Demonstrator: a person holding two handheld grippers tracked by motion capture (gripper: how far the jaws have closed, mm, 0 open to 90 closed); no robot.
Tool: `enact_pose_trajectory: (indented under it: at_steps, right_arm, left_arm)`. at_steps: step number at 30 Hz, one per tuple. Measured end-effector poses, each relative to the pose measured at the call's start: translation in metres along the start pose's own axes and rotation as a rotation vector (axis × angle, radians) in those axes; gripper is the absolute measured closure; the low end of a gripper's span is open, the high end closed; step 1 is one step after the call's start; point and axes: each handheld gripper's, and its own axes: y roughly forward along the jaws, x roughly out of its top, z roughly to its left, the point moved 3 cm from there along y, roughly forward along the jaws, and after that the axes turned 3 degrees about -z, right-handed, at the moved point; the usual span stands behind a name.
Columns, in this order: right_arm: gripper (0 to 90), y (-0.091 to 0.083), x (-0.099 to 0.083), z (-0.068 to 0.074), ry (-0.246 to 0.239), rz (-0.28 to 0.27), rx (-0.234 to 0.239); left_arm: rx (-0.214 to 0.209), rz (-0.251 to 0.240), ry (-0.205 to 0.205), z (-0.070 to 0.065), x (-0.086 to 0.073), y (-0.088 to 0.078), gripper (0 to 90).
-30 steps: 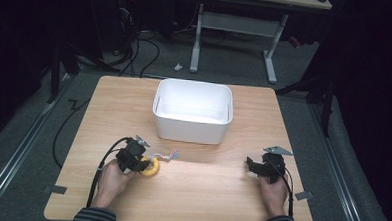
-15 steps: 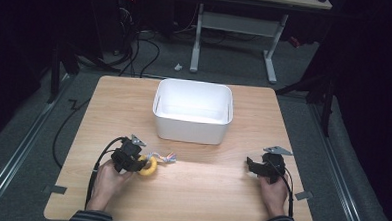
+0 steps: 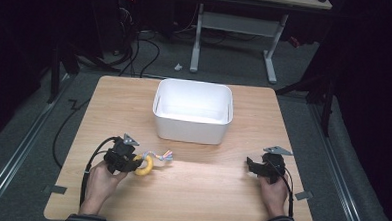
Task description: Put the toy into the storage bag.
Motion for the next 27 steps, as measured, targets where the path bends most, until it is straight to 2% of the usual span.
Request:
enact_pose_trajectory:
  at_steps: [12,18,27]
  right_arm:
    - [19.9,0.0,0.0,0.0,0.0,0.0,0.0]
    - [19.9,0.0,0.0,0.0,0.0,0.001,0.001]
    - [19.9,0.0,0.0,0.0,0.001,0.0,0.001]
  left_arm:
    - [0.011,-0.034,-0.038,0.011,-0.004,-0.019,66.8]
    - [0.018,-0.059,-0.082,0.024,-0.009,-0.032,66.8]
    - [0.042,-0.082,-0.123,0.04,-0.011,-0.05,66.8]
